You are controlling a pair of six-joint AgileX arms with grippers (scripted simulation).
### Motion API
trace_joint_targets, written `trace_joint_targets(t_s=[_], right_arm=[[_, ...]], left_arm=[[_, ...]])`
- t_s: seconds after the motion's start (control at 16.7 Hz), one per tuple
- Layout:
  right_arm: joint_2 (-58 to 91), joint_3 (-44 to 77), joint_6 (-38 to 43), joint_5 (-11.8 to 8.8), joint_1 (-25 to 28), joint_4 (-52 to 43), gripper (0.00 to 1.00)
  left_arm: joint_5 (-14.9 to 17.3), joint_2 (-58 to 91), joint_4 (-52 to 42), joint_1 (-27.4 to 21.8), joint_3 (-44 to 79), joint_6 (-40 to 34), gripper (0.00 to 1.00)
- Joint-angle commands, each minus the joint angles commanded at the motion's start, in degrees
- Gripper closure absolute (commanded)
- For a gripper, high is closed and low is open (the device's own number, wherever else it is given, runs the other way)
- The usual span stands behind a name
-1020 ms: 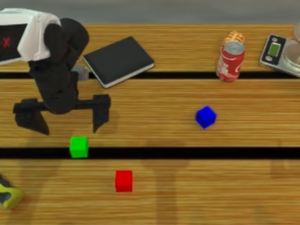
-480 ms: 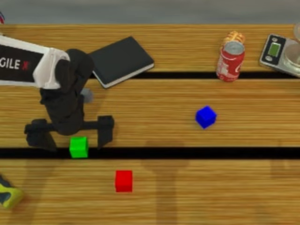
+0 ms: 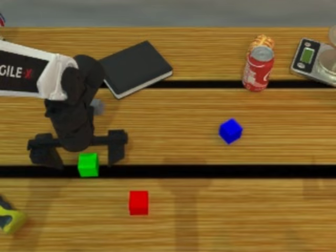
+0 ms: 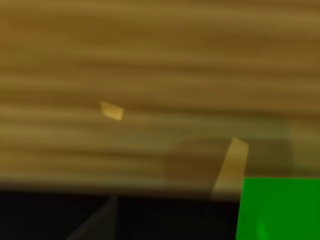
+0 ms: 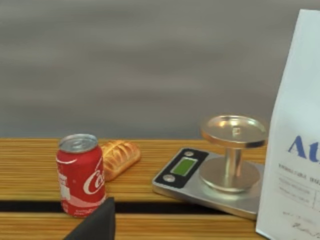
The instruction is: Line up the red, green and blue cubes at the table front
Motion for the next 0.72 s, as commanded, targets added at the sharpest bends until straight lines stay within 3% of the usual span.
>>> trace_joint_targets(t_s=[0.54, 0.72], right_arm=[[0.00, 0.00, 0.00, 0.00, 0.00, 0.00, 0.00], [0.00, 0.00, 0.00, 0.00, 0.00, 0.00, 0.00]], left_arm=[[0.00, 0.00, 0.00, 0.00, 0.00, 0.00, 0.98], [0.00, 0.00, 0.00, 0.00, 0.00, 0.00, 1.00]])
